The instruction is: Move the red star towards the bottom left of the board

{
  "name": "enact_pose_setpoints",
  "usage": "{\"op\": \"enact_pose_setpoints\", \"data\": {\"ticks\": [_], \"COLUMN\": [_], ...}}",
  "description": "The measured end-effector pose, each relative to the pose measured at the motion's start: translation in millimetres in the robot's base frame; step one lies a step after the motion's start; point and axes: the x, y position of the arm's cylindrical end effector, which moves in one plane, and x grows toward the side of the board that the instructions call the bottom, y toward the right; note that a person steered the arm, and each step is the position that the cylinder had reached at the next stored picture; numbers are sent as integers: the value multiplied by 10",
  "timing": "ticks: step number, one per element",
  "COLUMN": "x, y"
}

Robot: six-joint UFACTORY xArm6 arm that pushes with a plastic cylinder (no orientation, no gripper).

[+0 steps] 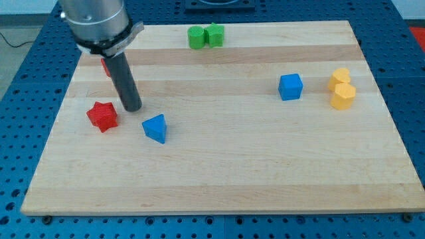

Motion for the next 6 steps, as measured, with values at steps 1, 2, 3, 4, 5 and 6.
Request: {"op": "enact_pose_setpoints", "data": {"ticks": [1,2,3,4,5,6], "x": [-135,31,478,840,803,651], "y": [-116,-350,-491,-565,-565,-656]}}
